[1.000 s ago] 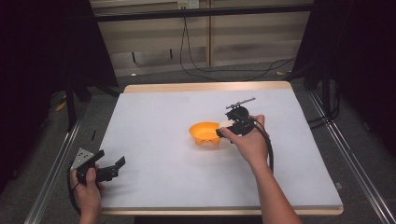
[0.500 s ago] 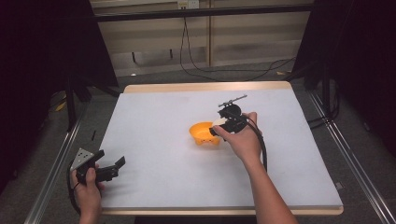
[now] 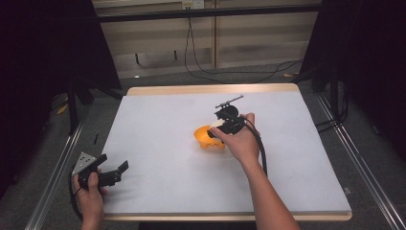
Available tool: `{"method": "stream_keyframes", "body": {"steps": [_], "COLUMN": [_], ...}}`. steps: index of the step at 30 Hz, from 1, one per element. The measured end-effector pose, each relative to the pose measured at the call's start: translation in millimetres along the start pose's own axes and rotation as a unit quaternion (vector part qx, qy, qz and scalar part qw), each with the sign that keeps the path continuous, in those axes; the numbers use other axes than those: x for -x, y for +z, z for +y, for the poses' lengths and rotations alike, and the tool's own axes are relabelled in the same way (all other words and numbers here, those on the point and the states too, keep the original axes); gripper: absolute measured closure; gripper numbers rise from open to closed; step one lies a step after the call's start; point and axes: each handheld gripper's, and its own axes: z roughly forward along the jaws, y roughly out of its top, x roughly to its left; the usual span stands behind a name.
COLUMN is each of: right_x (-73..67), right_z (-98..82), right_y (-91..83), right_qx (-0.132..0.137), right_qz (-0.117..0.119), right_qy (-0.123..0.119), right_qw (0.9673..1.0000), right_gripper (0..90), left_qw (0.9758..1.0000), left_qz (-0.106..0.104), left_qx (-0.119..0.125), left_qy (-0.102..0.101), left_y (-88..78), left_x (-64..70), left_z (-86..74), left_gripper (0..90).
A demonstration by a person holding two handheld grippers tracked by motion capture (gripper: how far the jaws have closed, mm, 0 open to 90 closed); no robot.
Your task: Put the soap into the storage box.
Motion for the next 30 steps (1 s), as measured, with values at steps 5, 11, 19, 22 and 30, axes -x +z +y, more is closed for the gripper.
{"method": "stream_keyframes", "body": {"steps": [5,11,19,22,30], "right_x": [-4.1,-6.5,-7.5,-7.8,-8.1], "right_z": [3.9,6.7,8.0,8.5,8.6], "right_y": [4.8,8.8,15.4,18.2,26.2], "right_qx": [-0.004,-0.009,-0.016,-0.018,-0.027], "right_qz": [0.000,0.001,-0.001,-0.002,-0.004], "right_qy": [-0.002,0.001,0.003,0.003,0.006], "right_qw": [1.0000,1.0000,0.9999,0.9998,0.9996], "right_gripper": [23.6,23.6,23.6,23.6,23.6], "left_qw": [1.0000,1.0000,1.0000,1.0000,1.0000], "left_qz": [-0.001,-0.002,-0.002,-0.002,-0.002], "left_qx": [0.003,0.004,0.004,0.004,0.004], "left_qy": [-0.002,-0.003,-0.003,-0.003,-0.003], "left_y": [0.1,0.1,0.2,0.2,0.1], "left_x": [0.1,0.0,0.2,0.2,0.2], "left_z": [0.0,-0.1,-0.1,-0.1,-0.1], "left_gripper": [2.0,2.0,2.0,2.0,2.0]}}
